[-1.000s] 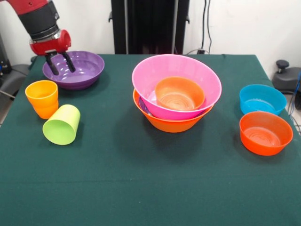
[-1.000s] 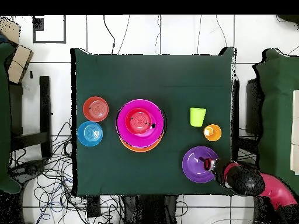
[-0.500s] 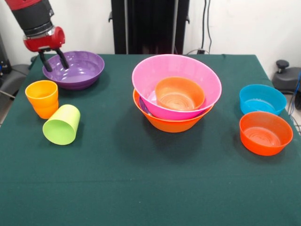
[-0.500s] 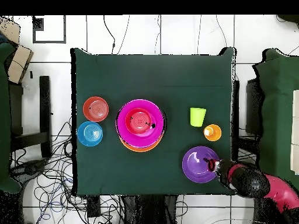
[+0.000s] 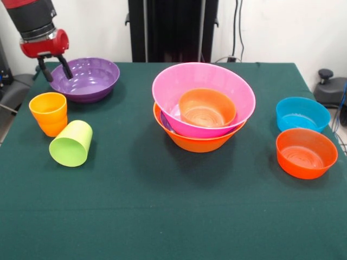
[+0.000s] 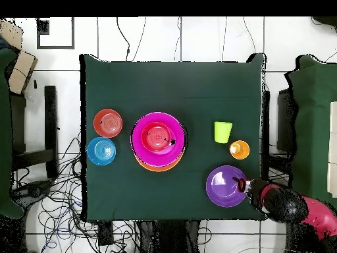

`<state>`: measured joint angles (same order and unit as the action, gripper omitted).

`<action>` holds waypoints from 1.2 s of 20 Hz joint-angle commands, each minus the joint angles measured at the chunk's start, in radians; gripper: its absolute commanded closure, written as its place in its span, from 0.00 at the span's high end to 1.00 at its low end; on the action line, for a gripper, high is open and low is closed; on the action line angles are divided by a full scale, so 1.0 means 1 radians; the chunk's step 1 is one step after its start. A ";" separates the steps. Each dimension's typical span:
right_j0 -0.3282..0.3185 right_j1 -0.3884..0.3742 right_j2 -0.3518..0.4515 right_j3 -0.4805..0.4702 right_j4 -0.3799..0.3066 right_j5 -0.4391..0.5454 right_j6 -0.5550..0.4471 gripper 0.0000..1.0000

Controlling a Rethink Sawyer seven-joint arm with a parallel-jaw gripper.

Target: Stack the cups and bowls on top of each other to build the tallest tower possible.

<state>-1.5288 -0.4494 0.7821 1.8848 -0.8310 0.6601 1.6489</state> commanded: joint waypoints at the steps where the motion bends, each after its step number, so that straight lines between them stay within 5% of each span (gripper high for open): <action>1: 0.032 0.060 0.021 -0.095 -0.024 0.093 -0.323 1.00; 8: 0.007 0.117 0.028 -0.131 -0.044 0.077 -0.384 1.00; 14: 0.013 -0.044 0.082 -0.061 0.055 0.200 -0.357 1.00; 24: 0.028 -0.079 0.101 -0.025 0.056 0.201 -0.298 1.00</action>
<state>-1.5521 -0.5170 0.8549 1.8493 -0.7633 0.7892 1.6319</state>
